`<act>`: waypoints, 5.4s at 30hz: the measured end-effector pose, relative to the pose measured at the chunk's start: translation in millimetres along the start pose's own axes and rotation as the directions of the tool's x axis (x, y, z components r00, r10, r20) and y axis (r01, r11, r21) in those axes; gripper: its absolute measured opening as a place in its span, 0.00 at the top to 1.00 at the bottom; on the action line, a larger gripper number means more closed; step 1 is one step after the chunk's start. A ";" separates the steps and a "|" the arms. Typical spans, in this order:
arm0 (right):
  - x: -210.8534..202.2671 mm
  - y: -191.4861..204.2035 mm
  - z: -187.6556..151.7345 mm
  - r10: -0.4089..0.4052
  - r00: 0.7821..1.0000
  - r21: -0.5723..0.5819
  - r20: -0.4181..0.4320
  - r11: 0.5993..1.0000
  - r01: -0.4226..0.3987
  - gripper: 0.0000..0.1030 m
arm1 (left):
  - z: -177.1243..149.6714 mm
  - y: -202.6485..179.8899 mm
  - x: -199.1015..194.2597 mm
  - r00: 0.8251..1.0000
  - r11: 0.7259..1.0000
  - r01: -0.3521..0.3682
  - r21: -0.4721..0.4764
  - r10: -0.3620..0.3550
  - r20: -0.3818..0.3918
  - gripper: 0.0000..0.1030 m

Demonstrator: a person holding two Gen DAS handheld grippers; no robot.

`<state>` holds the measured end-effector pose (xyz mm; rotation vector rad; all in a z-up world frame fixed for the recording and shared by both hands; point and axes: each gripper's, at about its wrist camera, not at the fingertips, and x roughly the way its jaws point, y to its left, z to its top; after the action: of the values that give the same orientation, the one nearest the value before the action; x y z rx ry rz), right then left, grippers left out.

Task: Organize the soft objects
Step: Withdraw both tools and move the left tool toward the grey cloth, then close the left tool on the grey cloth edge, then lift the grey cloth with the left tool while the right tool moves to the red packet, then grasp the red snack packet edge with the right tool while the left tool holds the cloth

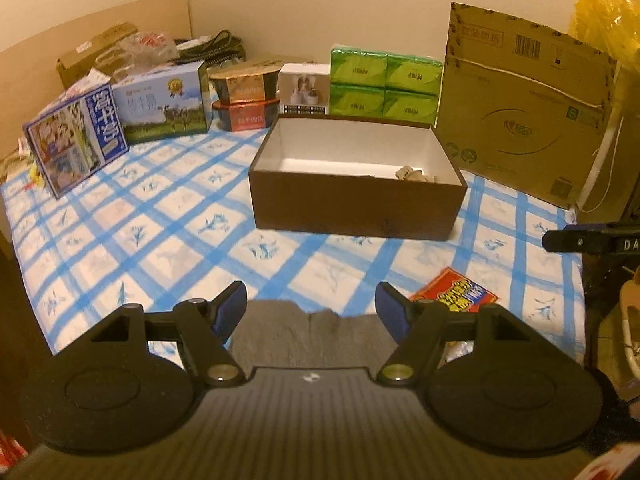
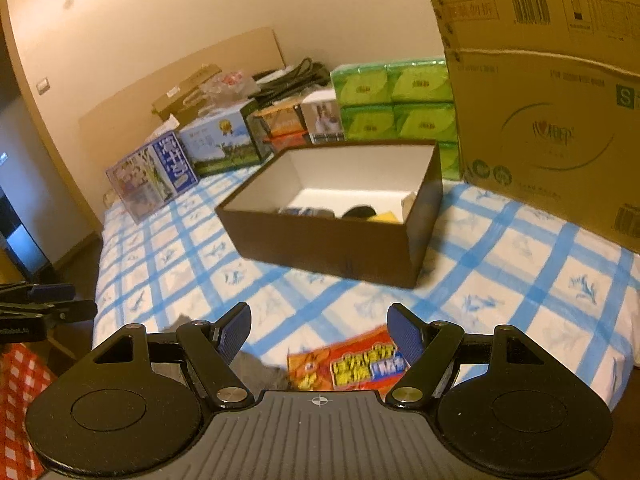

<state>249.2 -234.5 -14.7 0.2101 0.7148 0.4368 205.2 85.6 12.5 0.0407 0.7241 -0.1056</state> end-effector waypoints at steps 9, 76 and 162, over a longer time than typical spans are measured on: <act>-10.2 13.8 -23.6 0.016 0.999 -0.002 -0.038 1.000 -0.016 0.27 | -21.4 -3.0 -16.6 1.000 1.000 -0.011 -0.027 0.011 -0.006 0.33; -7.5 -34.6 -79.7 -0.135 0.974 0.147 -0.181 0.976 0.163 0.27 | -105.0 -52.8 5.0 0.963 0.963 0.269 0.033 -0.269 0.011 0.97; 140.1 -121.8 -67.8 0.033 0.997 0.468 -0.075 0.883 0.006 0.43 | -32.8 -13.5 135.6 0.998 0.995 -0.001 -0.101 -0.006 -0.069 0.96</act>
<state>335.8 -276.5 -187.3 0.6590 0.8940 0.2795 283.0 63.4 -101.9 -0.0532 0.7975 -0.0703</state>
